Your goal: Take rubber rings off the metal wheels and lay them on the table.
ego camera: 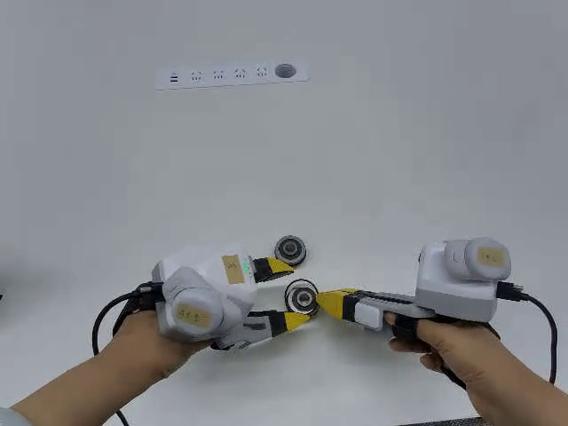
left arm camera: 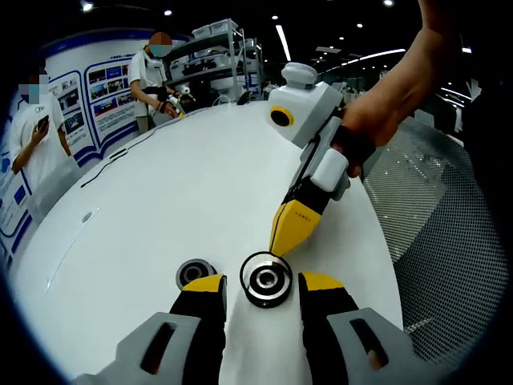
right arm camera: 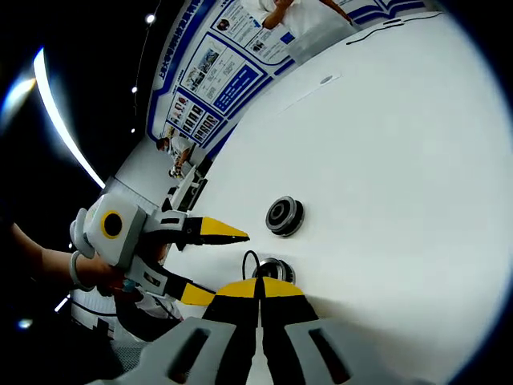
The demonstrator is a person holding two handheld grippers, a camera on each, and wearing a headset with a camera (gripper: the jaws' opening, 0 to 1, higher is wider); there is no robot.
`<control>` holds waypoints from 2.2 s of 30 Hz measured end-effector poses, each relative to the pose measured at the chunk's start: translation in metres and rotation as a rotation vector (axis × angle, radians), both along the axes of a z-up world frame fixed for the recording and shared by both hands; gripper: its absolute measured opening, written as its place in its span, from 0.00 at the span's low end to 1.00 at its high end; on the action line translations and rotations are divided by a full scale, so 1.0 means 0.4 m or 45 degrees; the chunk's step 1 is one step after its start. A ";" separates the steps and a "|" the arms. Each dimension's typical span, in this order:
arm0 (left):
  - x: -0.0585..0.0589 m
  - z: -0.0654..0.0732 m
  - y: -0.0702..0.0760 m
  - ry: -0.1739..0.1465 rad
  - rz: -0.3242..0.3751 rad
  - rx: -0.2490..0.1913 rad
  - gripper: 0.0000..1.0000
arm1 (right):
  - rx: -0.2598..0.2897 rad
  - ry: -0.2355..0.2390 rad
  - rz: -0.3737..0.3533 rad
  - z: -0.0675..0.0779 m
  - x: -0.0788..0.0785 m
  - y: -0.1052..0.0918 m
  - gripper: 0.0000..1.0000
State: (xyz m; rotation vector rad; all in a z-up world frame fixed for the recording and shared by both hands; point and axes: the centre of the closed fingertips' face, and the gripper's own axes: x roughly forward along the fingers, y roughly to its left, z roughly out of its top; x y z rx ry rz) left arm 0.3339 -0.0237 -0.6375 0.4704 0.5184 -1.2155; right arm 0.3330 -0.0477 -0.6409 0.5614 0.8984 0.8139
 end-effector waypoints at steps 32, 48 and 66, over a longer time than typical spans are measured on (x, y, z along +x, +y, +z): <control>-0.010 -0.005 0.061 0.004 0.088 0.006 0.52 | -0.088 0.073 -0.200 -0.034 0.020 -0.165 0.02; -0.016 -0.015 0.068 0.023 0.099 0.016 0.50 | -0.191 0.103 -0.248 -0.072 0.028 -0.193 0.02; -0.016 -0.013 0.070 0.027 0.107 0.013 0.48 | -0.316 -0.066 -0.127 -0.061 0.031 -0.182 0.14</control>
